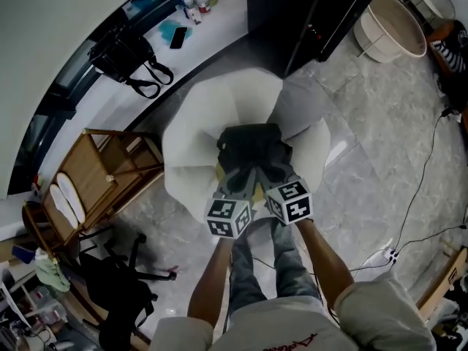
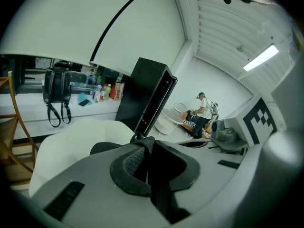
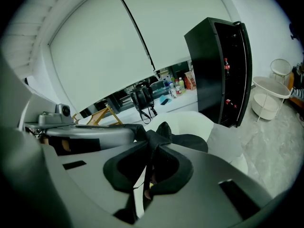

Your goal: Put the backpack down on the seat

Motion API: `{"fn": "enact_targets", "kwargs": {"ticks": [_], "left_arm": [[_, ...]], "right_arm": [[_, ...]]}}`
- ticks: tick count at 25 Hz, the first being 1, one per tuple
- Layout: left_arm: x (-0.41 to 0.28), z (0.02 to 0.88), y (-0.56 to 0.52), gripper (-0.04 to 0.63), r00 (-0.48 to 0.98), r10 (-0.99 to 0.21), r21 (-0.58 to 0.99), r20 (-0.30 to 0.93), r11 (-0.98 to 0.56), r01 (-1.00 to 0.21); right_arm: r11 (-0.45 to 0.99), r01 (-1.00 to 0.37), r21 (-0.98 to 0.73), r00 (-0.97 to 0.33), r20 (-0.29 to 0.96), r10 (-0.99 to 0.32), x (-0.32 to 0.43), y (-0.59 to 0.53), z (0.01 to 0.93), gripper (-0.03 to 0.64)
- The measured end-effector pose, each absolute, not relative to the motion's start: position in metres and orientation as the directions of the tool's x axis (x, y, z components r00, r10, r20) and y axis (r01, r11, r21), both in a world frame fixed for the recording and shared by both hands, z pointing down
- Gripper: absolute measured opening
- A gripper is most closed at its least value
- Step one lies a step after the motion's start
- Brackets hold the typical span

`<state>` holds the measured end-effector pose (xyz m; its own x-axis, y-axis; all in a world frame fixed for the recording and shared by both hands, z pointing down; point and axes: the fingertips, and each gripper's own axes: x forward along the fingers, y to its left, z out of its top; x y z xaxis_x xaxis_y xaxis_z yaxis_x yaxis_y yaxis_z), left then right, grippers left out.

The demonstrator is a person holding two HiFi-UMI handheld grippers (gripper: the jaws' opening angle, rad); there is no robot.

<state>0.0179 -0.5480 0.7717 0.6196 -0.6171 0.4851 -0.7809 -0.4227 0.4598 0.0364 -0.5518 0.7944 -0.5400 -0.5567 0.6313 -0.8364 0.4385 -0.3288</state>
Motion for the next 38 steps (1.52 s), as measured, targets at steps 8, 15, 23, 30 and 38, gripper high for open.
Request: {"fn": "enact_targets", "kwargs": {"ticks": [8, 15, 23, 30, 38], "left_arm": [[0.024, 0.82, -0.567, 0.046, 0.605, -0.575, 0.456, 0.551, -0.399, -0.795], [0.017, 0.841, -0.575, 0.047, 0.605, -0.583, 0.42, 0.542, -0.436, -0.796], [0.014, 0.857, -0.569, 0.054, 0.591, -0.578, 0.423, 0.563, -0.413, -0.806], [-0.021, 0.891, -0.545, 0.258, 0.516, -0.567, 0.387, 0.642, -0.342, -0.856], [-0.012, 0.877, -0.546, 0.258, 0.527, -0.574, 0.384, 0.627, -0.361, -0.85]], "right_arm": [[0.42, -0.845, -0.331, -0.521, 0.686, -0.508, 0.042, -0.575, 0.843, 0.043], [0.451, -0.832, -0.322, -0.538, 0.666, -0.517, 0.034, -0.585, 0.865, 0.044], [0.456, -0.839, -0.298, -0.515, 0.707, -0.485, 0.042, -0.568, 0.886, 0.071], [0.391, -0.869, -0.305, -0.472, 0.747, -0.468, 0.07, -0.553, 0.91, 0.252], [0.346, -0.896, -0.278, -0.432, 0.726, -0.536, 0.089, -0.56, 0.889, 0.25]]}}
